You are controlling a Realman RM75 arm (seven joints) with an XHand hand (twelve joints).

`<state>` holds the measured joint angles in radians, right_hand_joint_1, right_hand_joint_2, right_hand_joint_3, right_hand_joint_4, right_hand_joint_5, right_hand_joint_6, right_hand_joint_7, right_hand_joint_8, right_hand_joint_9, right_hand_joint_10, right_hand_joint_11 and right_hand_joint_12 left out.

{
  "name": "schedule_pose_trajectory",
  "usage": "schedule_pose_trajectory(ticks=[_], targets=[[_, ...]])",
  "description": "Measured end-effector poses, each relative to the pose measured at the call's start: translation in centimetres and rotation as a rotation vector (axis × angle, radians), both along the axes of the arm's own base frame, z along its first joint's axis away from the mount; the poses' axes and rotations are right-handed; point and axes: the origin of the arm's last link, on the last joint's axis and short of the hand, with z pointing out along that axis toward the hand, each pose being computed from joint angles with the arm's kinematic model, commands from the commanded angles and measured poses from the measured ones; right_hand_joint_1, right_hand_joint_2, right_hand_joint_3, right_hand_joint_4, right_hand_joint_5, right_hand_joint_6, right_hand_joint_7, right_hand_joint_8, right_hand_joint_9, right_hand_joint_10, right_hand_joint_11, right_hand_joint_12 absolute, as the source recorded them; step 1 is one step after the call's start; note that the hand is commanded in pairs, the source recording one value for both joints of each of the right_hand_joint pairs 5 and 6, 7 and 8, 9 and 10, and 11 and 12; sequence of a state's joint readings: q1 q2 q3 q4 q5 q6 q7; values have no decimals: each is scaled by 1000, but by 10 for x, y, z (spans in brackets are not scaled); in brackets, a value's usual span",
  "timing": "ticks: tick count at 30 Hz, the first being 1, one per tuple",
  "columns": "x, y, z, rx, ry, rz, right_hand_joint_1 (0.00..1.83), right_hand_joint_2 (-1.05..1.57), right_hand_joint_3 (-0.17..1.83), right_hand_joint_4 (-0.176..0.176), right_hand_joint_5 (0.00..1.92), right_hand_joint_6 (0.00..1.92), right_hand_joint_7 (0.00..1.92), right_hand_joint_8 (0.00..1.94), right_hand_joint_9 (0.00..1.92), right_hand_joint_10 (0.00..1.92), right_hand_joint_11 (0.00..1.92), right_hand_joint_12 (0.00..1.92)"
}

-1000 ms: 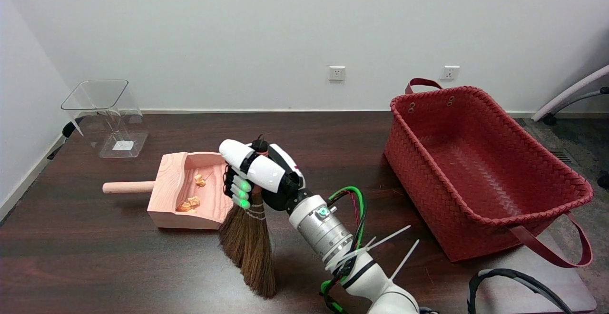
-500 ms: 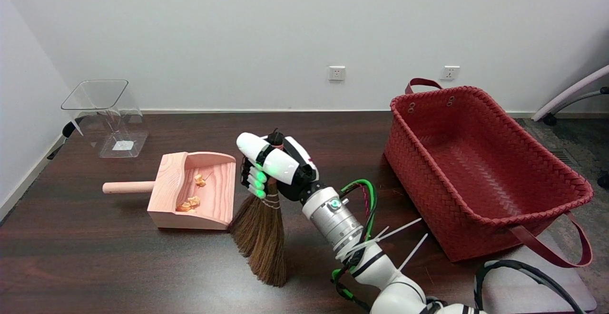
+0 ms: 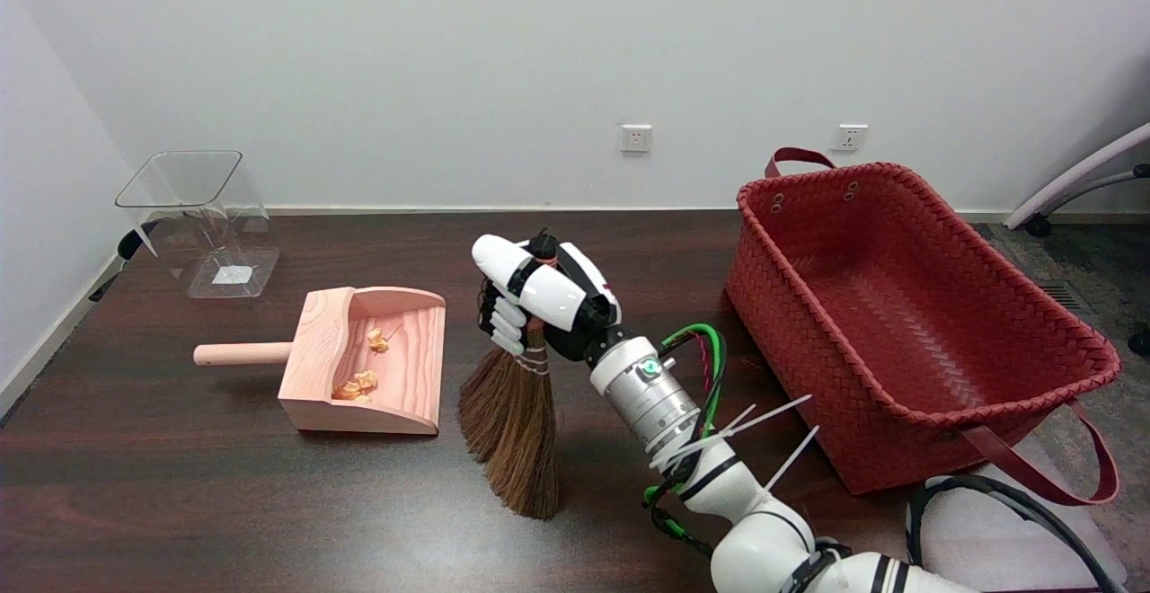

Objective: Sweep the paper balls into the dustpan.

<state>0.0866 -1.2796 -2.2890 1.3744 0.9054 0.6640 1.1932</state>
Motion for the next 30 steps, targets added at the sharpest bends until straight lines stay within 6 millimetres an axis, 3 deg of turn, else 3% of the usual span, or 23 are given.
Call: schedule_pose_trajectory(ticks=[13, 30], targets=[[-1, -11, 23, -36, 6, 31, 869, 1571, 601, 0, 1920, 1920, 1920, 1920, 1920, 1920, 1920, 1920], [19, -22, 45, -61, -5, 102, 879, 1571, 584, 0, 1920, 1920, 1920, 1920, 1920, 1920, 1920, 1920]])
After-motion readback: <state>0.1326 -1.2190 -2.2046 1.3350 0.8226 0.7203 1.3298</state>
